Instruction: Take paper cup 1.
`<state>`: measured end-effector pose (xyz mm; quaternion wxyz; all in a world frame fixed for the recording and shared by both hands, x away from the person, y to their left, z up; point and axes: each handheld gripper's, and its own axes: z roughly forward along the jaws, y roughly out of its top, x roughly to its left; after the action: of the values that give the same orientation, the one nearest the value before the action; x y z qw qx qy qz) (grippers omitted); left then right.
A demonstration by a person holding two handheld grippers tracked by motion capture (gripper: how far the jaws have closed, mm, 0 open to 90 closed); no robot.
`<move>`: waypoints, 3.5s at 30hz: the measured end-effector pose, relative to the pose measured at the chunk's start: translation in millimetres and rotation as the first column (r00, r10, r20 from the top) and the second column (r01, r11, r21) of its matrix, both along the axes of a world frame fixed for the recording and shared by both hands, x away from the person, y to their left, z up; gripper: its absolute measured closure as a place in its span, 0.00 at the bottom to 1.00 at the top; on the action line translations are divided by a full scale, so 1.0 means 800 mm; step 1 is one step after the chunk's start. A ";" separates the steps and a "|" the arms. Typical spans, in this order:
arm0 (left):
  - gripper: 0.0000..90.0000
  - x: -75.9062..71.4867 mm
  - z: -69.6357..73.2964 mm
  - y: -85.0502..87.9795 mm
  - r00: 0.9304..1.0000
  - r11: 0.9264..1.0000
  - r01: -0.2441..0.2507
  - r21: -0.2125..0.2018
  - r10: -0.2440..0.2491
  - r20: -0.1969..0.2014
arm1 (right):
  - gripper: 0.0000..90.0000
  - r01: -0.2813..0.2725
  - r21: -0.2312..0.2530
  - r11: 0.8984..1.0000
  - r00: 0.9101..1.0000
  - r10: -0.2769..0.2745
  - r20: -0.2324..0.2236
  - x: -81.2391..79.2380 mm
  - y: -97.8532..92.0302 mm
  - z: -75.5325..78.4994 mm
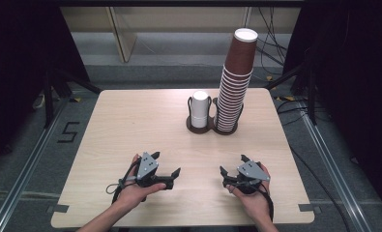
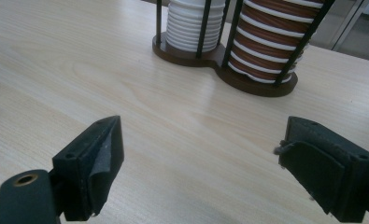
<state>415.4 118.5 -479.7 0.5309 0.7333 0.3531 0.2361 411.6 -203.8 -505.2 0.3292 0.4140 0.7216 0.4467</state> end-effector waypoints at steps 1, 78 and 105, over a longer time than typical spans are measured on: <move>0.07 0.000 0.000 -0.001 1.000 1.000 0.000 -0.004 0.000 0.004 | 0.15 0.001 0.005 1.000 1.000 -0.001 -0.006 -0.001 0.000 0.000; 0.14 0.182 0.101 -0.060 0.976 0.988 -0.155 -0.001 0.153 0.158 | 0.17 -0.071 0.107 0.992 0.997 0.072 -0.009 0.132 0.070 0.042; 0.20 0.270 0.075 -0.130 0.987 0.988 -0.150 0.045 0.147 0.062 | 0.33 0.069 0.126 0.990 0.995 -0.059 -0.077 0.202 0.112 0.007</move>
<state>631.5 14.2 -419.6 0.5035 0.7109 0.3849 0.3050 573.0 -114.5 -499.3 0.2895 0.4733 0.6893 0.4658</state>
